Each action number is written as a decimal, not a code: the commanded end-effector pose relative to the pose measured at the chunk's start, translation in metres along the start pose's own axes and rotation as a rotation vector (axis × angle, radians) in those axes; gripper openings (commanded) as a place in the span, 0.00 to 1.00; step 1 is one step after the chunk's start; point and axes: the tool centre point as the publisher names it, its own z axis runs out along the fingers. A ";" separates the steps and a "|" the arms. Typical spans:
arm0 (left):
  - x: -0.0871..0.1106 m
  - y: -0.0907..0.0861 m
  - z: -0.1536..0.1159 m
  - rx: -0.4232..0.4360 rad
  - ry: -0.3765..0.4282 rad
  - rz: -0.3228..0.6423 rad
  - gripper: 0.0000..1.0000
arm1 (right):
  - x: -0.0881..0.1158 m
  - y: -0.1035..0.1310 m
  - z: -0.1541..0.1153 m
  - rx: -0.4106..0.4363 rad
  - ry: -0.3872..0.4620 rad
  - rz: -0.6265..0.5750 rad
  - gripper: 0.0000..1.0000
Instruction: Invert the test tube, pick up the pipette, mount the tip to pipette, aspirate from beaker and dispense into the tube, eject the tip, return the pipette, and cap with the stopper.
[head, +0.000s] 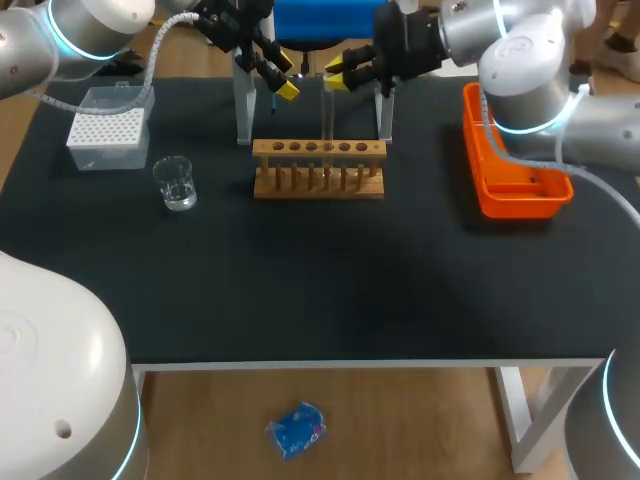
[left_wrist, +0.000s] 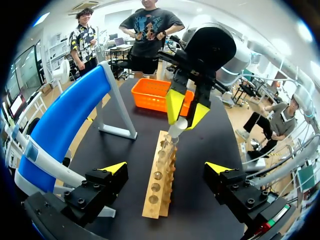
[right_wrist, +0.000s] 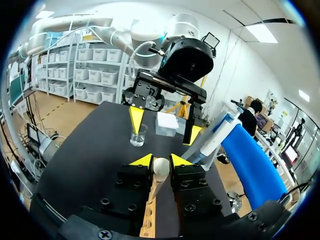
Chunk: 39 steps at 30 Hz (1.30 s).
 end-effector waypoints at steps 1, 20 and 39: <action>0.000 -0.001 -0.001 -0.005 0.004 -0.001 1.00 | -0.003 0.000 0.004 0.006 0.008 0.002 0.00; 0.000 -0.001 -0.001 -0.005 0.004 -0.001 1.00 | 0.001 -0.008 0.007 0.018 0.021 0.035 0.00; 0.000 -0.001 -0.001 -0.005 0.004 -0.001 1.00 | 0.000 -0.009 0.007 0.018 0.024 0.038 0.00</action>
